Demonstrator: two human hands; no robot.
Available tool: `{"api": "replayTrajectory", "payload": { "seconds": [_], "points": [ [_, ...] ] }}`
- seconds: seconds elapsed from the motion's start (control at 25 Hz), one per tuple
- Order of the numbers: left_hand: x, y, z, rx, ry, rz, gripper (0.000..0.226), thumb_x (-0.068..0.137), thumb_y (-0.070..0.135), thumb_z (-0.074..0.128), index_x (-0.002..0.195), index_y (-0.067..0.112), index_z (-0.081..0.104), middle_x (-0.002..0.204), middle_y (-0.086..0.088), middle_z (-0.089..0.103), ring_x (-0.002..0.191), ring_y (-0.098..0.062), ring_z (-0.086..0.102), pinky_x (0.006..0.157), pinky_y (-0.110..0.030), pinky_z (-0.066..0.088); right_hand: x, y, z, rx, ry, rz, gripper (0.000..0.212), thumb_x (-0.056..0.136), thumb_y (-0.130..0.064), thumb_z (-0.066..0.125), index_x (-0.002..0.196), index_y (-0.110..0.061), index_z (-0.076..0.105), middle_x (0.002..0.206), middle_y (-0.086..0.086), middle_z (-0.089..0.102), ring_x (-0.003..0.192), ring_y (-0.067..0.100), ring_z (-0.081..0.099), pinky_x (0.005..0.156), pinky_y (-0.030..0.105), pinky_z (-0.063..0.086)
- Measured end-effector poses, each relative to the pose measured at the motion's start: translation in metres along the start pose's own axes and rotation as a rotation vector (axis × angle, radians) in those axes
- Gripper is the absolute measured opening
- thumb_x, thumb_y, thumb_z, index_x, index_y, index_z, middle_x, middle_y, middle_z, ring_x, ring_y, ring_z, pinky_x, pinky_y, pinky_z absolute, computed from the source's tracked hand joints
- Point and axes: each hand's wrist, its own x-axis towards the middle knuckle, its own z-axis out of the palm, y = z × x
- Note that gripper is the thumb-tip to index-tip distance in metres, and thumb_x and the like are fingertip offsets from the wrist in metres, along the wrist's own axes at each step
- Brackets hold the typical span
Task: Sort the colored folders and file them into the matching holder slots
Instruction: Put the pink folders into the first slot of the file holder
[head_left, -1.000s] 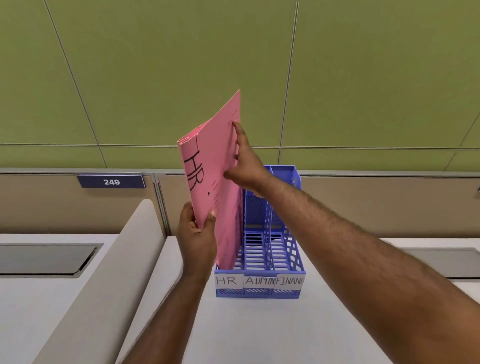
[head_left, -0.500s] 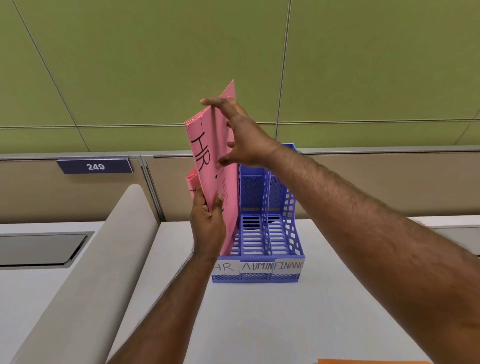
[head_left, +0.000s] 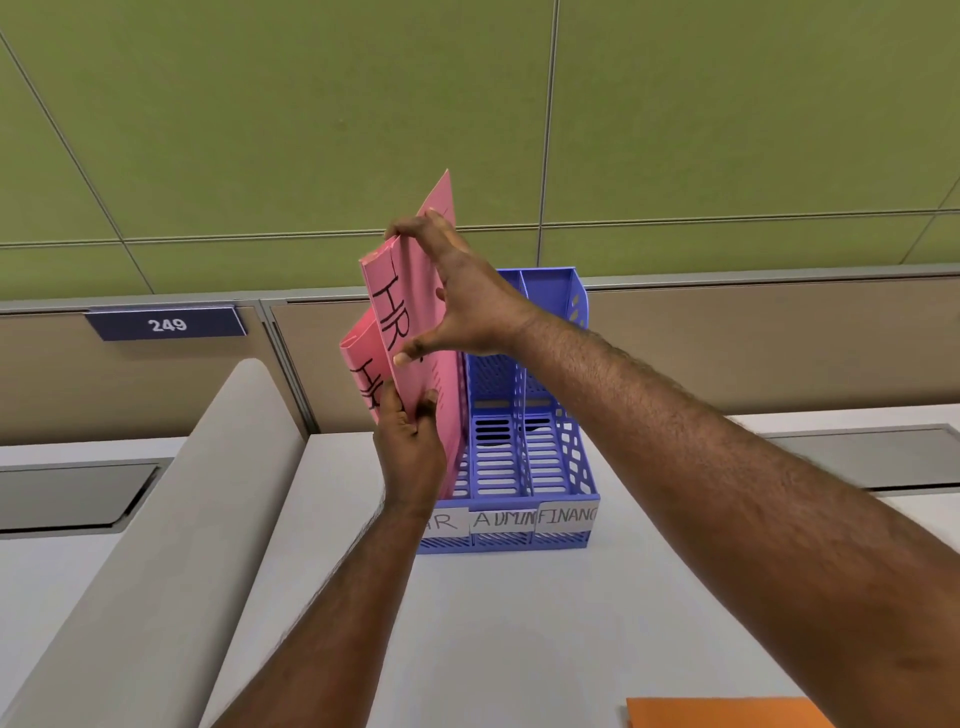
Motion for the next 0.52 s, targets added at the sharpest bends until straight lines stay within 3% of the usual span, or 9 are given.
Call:
{"api": "replayTrajectory", "payload": {
  "seconds": [0.12,0.24,0.32,0.52],
  "points": [
    [-0.007,-0.011,0.001,0.060,-0.015,-0.035,0.045,0.100,0.015,0.043,0.143,0.024,0.034,0.134,-0.006,0.056,0.113,-0.018,0.060,0.090,-0.039,0.057,-0.002,0.011,0.013,-0.040,-0.034,0.011,0.113,0.051,-0.027,0.094,0.142,-0.029,0.028,0.162,0.011,0.001,0.150,0.026,0.003,0.110,0.053,0.039],
    [-0.015,-0.018,0.000,0.104,-0.021,-0.018,0.044,0.102,0.014,0.038,0.143,0.027,0.033,0.131,-0.001,0.056,0.107,-0.015,0.060,0.072,-0.008,0.054,-0.008,0.027,0.029,-0.089,-0.085,0.028,0.107,0.051,-0.029,0.094,0.137,-0.029,0.030,0.162,0.012,0.003,0.150,0.026,0.003,0.115,0.047,0.031],
    [-0.020,-0.021,-0.001,0.130,-0.009,-0.012,0.036,0.101,0.012,0.038,0.137,0.018,0.040,0.126,-0.003,0.059,0.102,-0.016,0.062,0.067,0.001,0.047,-0.014,0.038,0.042,-0.111,-0.118,0.042,0.102,0.054,-0.029,0.093,0.134,-0.029,0.031,0.162,0.013,0.000,0.150,0.028,0.004,0.117,0.041,0.023],
    [-0.027,-0.023,-0.006,0.167,-0.013,-0.044,0.033,0.102,0.016,0.037,0.133,0.014,0.046,0.130,-0.006,0.058,0.095,-0.003,0.059,0.066,0.006,0.043,-0.020,0.046,0.060,-0.100,-0.107,0.085,0.102,0.057,-0.029,0.091,0.135,-0.037,0.026,0.162,0.006,-0.005,0.148,0.034,0.013,0.112,0.057,0.029]
  ]
}}
